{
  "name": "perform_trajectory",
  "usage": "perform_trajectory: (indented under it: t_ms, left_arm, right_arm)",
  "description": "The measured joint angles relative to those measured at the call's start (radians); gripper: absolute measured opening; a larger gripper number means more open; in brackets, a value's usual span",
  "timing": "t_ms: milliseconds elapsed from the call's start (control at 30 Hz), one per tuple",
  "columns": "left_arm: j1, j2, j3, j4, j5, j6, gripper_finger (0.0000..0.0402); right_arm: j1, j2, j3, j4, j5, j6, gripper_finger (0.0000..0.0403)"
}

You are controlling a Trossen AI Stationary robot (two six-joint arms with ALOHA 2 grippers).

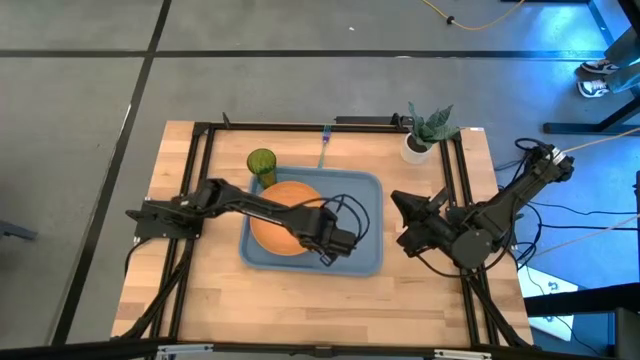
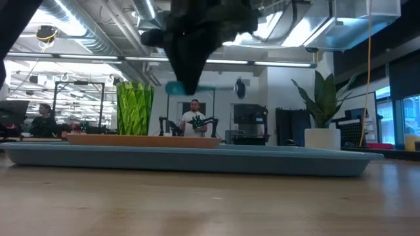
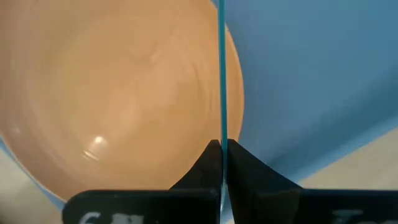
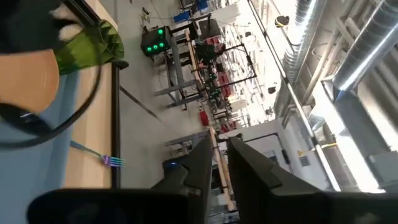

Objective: Pick and place plate/cup/fork/spoon on tray
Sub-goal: Put the blue spoon on the blue tray to the right of the orange plate

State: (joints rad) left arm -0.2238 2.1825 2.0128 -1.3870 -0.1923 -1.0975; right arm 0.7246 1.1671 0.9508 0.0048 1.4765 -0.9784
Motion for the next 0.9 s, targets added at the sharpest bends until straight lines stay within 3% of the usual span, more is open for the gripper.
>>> perform_trajectory:
  t_ms: [267, 633, 900]
  left_arm:
    - [0.002, 0.018, 0.0, 0.122, 0.095, -0.133, 0.0]
    - [-0.015, 0.055, 0.003, 0.247, 0.057, -0.284, 0.0]
    - [-0.014, 0.101, 0.0, 0.258, 0.076, -0.288, 0.0]
  right_arm:
    - [0.0, 0.001, 0.0, -0.002, 0.0, 0.065, 0.0058]
    - [0.0, 0.001, 0.0, -0.001, 0.01, 0.135, 0.0058]
    - [-0.001, 0.002, 0.0, 0.0, 0.059, 0.136, 0.0058]
